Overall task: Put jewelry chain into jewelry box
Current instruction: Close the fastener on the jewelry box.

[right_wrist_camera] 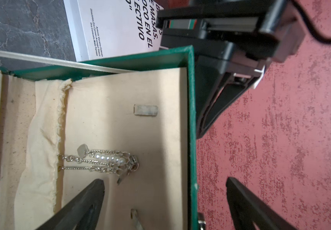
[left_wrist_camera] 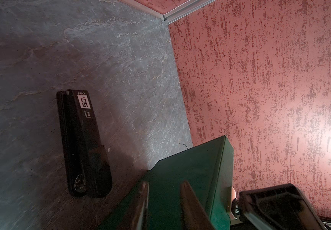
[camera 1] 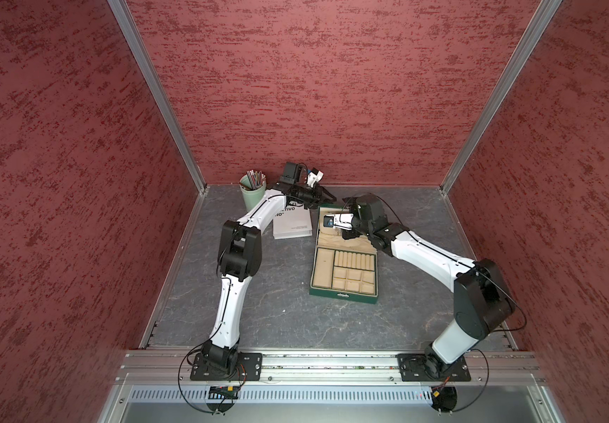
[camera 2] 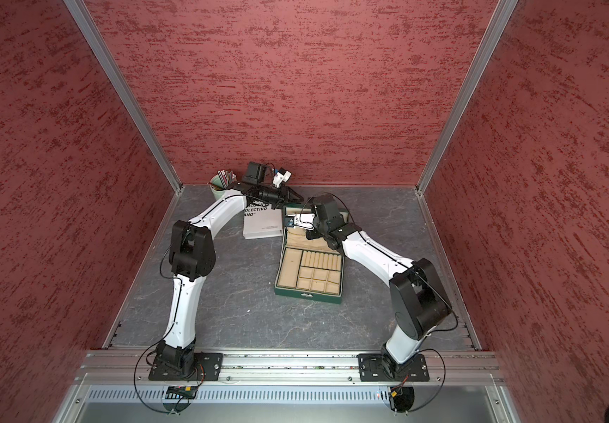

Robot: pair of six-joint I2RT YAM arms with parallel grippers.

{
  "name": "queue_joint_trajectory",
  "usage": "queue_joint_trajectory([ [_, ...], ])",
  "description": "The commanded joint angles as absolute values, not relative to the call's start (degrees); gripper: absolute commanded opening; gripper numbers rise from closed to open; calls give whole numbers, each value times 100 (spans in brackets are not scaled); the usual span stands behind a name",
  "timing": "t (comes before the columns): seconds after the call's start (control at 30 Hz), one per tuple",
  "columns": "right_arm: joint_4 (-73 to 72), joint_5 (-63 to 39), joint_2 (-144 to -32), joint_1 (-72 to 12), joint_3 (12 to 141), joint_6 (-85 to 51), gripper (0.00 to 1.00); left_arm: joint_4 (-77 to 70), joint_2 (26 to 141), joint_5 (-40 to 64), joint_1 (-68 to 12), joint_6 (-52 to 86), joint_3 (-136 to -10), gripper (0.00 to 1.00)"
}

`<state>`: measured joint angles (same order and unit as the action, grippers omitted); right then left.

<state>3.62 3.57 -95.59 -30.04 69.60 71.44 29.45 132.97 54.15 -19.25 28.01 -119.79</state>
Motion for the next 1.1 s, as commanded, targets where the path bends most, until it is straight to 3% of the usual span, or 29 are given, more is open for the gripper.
queue_joint_trajectory([
  [0.0, 193, 250, -9597, -2975, 7172, 7133, 99, 3243, 13182, 5401, -1951, 2620, -11874, 29],
  [0.67, 395, 250, -9734, -2975, 7409, 7063, 81, 3264, 13173, 5422, -1950, 2588, -11874, 29],
  [1.07, 628, 197, -9759, -2945, 7517, 6963, 54, 3265, 13164, 5484, -1951, 2566, -11874, 28],
])
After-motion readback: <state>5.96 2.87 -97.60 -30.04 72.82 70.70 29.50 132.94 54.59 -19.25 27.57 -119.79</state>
